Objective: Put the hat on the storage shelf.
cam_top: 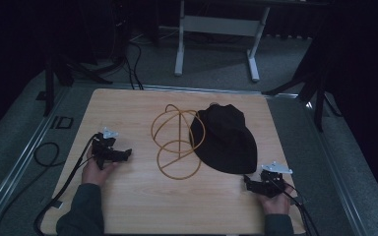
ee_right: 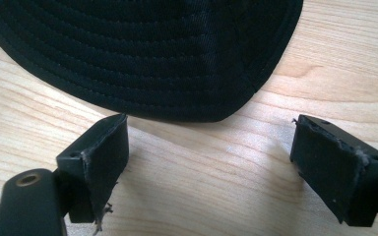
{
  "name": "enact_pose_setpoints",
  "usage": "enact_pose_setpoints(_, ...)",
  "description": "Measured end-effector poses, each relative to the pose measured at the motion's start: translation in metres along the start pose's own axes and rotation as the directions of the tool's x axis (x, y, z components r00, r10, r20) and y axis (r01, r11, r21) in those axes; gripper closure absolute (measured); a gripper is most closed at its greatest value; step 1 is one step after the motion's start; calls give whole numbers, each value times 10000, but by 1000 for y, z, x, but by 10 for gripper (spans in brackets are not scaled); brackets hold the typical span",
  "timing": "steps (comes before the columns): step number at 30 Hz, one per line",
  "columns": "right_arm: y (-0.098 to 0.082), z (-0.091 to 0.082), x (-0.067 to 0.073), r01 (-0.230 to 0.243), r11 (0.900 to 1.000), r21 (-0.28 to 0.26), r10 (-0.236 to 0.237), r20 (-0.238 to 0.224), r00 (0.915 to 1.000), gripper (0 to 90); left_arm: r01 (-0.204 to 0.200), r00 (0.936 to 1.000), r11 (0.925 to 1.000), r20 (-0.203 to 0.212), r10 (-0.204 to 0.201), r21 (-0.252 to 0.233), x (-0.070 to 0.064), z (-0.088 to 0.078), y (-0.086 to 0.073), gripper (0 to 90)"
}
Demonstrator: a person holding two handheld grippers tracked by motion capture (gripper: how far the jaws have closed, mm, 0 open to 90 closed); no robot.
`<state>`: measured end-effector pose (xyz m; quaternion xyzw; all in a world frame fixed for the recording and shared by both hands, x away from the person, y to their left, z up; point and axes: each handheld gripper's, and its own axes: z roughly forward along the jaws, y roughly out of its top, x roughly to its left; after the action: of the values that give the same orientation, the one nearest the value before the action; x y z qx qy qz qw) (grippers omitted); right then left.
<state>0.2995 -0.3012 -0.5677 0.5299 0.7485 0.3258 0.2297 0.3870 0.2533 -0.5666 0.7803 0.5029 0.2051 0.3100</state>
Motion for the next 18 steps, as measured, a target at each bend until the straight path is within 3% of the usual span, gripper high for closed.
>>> enact_pose_setpoints(13,1,-1,-1,189,9997,148,-186,-215,9996,168,17,10000,10000,8,-17,7,0,0,0,20)
enact_pose_setpoints(15,2,-2,-2,303,9993,221,-296,-324,9990,241,17,10000,10000,7,-17,7,0,0,0,20)
enact_pose_setpoints(18,5,-8,-6,824,9953,509,-779,-852,9933,366,17,10000,10000,8,-17,9,0,0,0,20)
